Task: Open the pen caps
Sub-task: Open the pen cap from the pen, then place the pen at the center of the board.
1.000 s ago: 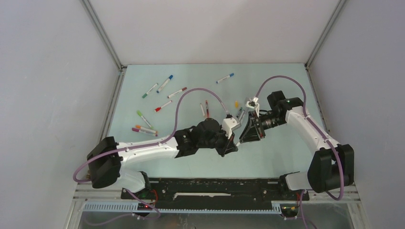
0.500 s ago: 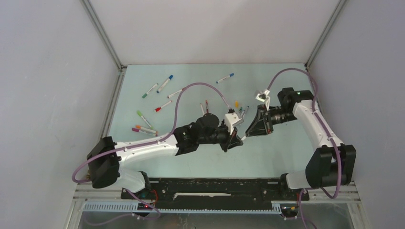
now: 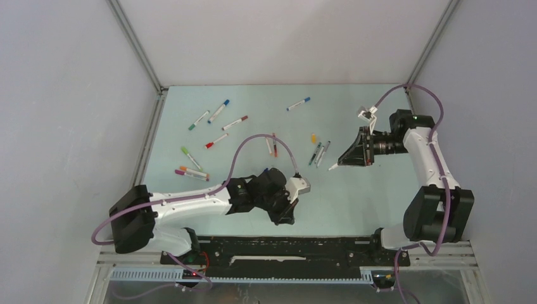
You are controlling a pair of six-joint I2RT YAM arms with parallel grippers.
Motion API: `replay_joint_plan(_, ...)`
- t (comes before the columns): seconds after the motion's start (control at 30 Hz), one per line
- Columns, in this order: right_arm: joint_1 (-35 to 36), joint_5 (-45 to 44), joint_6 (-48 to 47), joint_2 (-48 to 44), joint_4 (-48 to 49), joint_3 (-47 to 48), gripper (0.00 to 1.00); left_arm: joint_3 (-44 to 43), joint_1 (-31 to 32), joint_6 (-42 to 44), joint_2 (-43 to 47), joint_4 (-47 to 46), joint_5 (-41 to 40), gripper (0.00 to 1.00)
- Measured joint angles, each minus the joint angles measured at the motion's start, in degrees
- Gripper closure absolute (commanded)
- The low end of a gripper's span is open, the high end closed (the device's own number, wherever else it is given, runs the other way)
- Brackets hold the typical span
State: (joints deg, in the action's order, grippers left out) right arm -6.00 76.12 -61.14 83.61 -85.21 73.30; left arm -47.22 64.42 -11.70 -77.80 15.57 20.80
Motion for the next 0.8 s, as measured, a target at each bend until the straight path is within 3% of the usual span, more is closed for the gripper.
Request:
replay_joint_plan(0.2,0.04,-9.07,25.55,3.32,24.41,-9.84,0.98,0.66,-0.48,-1.84,3.32,-0.59,-10.01,1.00)
replay_joint_plan(0.3,0.15,-12.52,32.79,9.57,30.45,-9.77,0.95,2.43,-0.83,-3.58,7.30,-2.58,-16.96,1.00)
replay_joint_plan(0.47,0.52,-17.05,39.67,21.90,34.32,-4.50,0.91,5.16,-1.57,-6.34,13.05,-6.69,-27.58,1.00)
replay_joint_plan(0.67,2.56,-22.82,43.82,32.06,35.28,3.65,0.83,5.25,-2.75,-8.00,13.84,-8.68,-34.18,1.00)
replay_joint_plan(0.8,3.26,-25.00,45.99,36.39,34.67,7.56,0.67,6.01,-3.21,-8.81,13.94,-9.53,-35.74,1.00)
